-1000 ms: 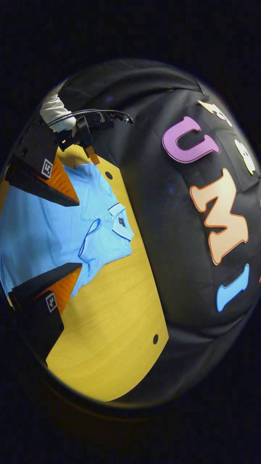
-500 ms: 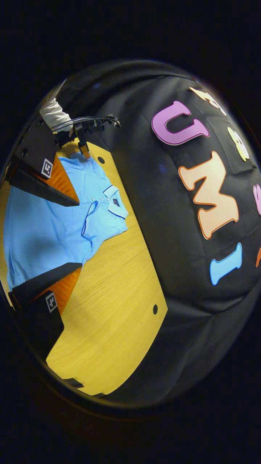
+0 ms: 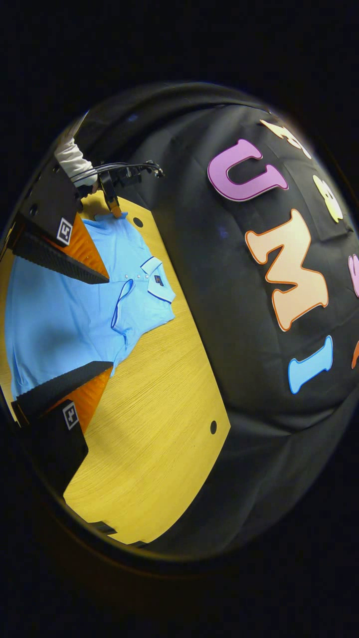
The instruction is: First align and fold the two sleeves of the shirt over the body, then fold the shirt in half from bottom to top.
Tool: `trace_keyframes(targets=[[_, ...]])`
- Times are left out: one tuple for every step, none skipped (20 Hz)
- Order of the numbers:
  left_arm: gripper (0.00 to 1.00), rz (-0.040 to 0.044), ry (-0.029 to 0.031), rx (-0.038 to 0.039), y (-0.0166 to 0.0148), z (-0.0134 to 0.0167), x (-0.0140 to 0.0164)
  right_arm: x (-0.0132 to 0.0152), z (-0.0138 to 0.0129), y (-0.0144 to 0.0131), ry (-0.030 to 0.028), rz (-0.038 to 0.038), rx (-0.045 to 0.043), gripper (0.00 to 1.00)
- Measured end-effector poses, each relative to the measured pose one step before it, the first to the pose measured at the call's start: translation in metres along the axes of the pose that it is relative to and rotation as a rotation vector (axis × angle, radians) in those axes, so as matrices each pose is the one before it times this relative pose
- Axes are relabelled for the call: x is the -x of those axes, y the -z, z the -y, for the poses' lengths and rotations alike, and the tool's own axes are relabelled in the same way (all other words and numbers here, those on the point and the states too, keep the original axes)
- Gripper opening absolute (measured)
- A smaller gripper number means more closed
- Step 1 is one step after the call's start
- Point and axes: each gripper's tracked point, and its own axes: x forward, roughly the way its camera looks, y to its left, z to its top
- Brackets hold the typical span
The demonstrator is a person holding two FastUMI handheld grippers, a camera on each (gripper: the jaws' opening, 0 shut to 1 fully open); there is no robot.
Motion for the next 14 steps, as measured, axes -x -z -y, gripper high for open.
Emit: trace_keyframes(targets=[[0.0,-0.00161,-0.01615,-0.01011,-0.0027,-0.00125,0.0014,0.00073,0.0006,0.00001,0.00326,-0.00115,0.0012,0.97],[0.0,0.00701,0.00006,-0.01103,-0.00496,0.00178,0.00372,0.0013,0.00064,0.00044,0.00131,0.00118,-0.00009,0.97],[0.0,0.01731,0.00579,-0.01441,-0.00912,0.00507,0.0057,0.00033,-0.00003,-0.00115,0.00095,0.00376,0.0011,0.97],[0.0,0.02527,0.01972,-0.0096,-0.01211,0.00932,0.00424,-0.00006,0.00077,-0.00017,0.00276,0.00323,0.00177,0.97],[0.0,0.02447,0.02351,-0.00741,-0.01285,0.01293,0.00348,0.0007,0.00113,-0.00018,0.00517,0.00434,0.00319,0.97],[0.0,0.02082,0.03055,-0.00627,-0.00968,0.01533,0.00291,0.0004,0.00194,-0.00047,0.00837,0.0097,0.00456,0.97],[0.0,0.01127,0.04113,-0.00328,-0.00757,0.01889,0.00199,0.00137,0.00066,-0.00173,0.00576,0.01021,0.0016,0.98],[0.0,0.00079,0.03501,-0.0103,-0.00306,0.01877,-0.00039,0.00141,-0.00084,0.00009,-0.00057,0.00021,-0.00132,0.98],[0.0,-0.00223,0.03236,-0.01154,-0.0011,0.01772,-0.00214,0.00187,-0.00071,0.00072,0.00272,0.0017,-0.00052,0.97],[0.0,-0.00367,0.03255,-0.01016,-0.00138,0.01964,-0.00433,0.00151,-0.00005,0.00095,0.00224,0.00315,0.0015,0.97],[0.0,-0.00147,0.02724,-0.00676,-0.0003,0.01608,-0.00355,0.00155,0.00112,-0.00006,0.00418,0.00412,0.0014,0.97],[0.0,-0.00062,0.0261,-0.00831,0.00048,0.01633,-0.00529,0.00084,0.00145,0.00027,0.00831,0.00244,0.00238,0.97],[0.0,-0.01103,0.02955,-0.00427,0.0029,0.01541,-0.0046,0.00277,0.00125,0.00048,0.00814,0.00266,0.00147,0.97],[0.0,-0.01114,0.0218,-0.00101,0.00443,0.01266,-0.0046,0.00315,0.00163,0.00075,0.00707,0.00596,-0.00041,0.97]])
